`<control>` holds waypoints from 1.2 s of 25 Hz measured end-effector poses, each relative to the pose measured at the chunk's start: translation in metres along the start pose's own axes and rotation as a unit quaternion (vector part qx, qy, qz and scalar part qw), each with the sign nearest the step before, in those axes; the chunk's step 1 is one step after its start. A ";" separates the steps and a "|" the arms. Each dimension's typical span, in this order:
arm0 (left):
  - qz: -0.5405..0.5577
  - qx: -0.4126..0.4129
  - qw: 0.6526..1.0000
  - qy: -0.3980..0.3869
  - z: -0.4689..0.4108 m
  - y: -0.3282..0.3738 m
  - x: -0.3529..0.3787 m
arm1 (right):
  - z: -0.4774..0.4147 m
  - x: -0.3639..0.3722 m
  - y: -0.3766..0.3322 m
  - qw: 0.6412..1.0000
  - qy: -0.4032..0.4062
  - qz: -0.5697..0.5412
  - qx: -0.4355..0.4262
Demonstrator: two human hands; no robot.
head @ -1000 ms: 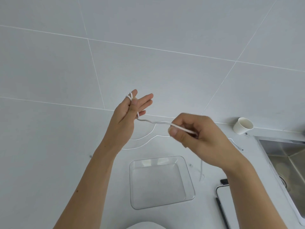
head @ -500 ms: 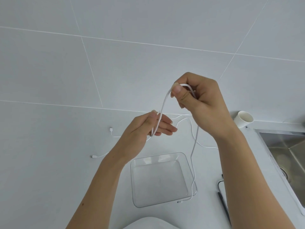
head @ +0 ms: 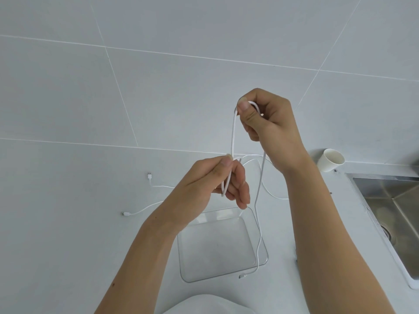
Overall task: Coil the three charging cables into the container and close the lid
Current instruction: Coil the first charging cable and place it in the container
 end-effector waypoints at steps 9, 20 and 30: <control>0.108 0.071 0.992 0.009 0.002 0.015 0.006 | 0.015 0.014 0.045 0.997 -0.028 0.019 0.076; 0.135 0.076 0.978 0.141 -0.005 0.008 -0.035 | 0.046 0.035 0.083 0.984 -0.102 0.106 0.105; 0.090 0.055 0.966 0.237 0.001 -0.008 -0.059 | 0.070 0.043 0.068 0.960 -0.158 0.204 0.104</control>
Point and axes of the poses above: each hand's wrist, its own z-axis away from the middle knuckle, its own x-axis out of the palm, y = z × x, the point moved 10 cm from there along -z, towards the middle knuckle, and after that the axes turned 11 degrees about -z, right-handed, at the moved point
